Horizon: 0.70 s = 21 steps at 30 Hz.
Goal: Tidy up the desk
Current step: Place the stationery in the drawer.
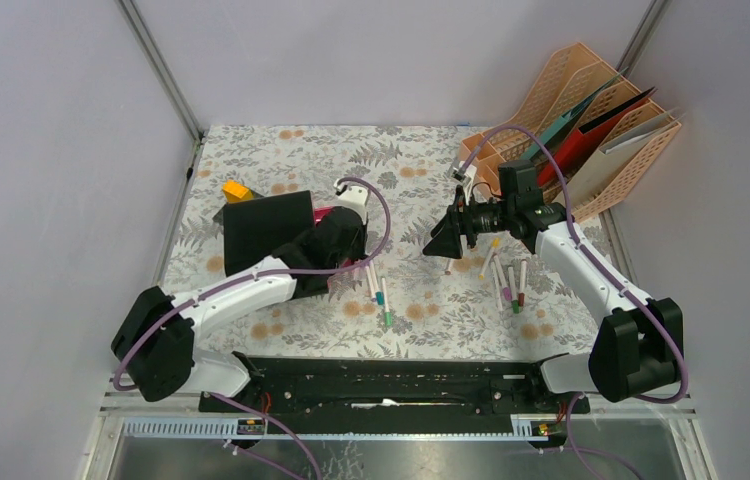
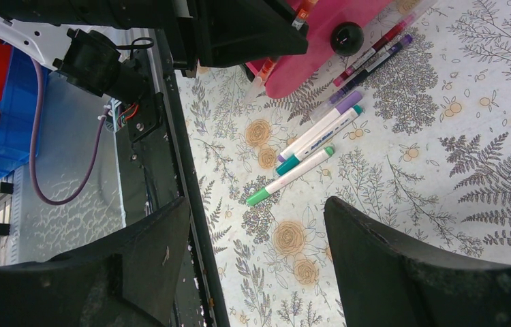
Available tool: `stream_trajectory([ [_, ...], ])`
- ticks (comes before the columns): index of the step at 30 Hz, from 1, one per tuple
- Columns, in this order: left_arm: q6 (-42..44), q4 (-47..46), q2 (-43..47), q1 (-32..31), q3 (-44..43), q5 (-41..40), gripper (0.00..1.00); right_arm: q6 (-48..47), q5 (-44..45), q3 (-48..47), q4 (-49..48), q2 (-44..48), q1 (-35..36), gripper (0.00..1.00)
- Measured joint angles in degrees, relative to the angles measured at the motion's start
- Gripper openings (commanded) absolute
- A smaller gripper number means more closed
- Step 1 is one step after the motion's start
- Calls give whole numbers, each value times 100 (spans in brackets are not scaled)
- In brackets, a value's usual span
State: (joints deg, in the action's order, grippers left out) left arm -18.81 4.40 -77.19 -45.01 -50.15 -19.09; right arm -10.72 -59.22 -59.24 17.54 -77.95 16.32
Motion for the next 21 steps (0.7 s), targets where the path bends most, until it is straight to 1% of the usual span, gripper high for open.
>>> stream_trajectory([
  [8,-48,295,28,24,-92,-190,0,-7,-22,0,2,0,-20,79],
  [13,-48,354,468,105,-92,9,0,-26,-28,0,24,0,-20,79],
  [17,-52,321,796,278,-94,-26,0,-33,-28,0,26,0,-20,79],
  [21,-76,358,691,542,-164,-192,0,-46,-28,0,28,0,-20,79],
])
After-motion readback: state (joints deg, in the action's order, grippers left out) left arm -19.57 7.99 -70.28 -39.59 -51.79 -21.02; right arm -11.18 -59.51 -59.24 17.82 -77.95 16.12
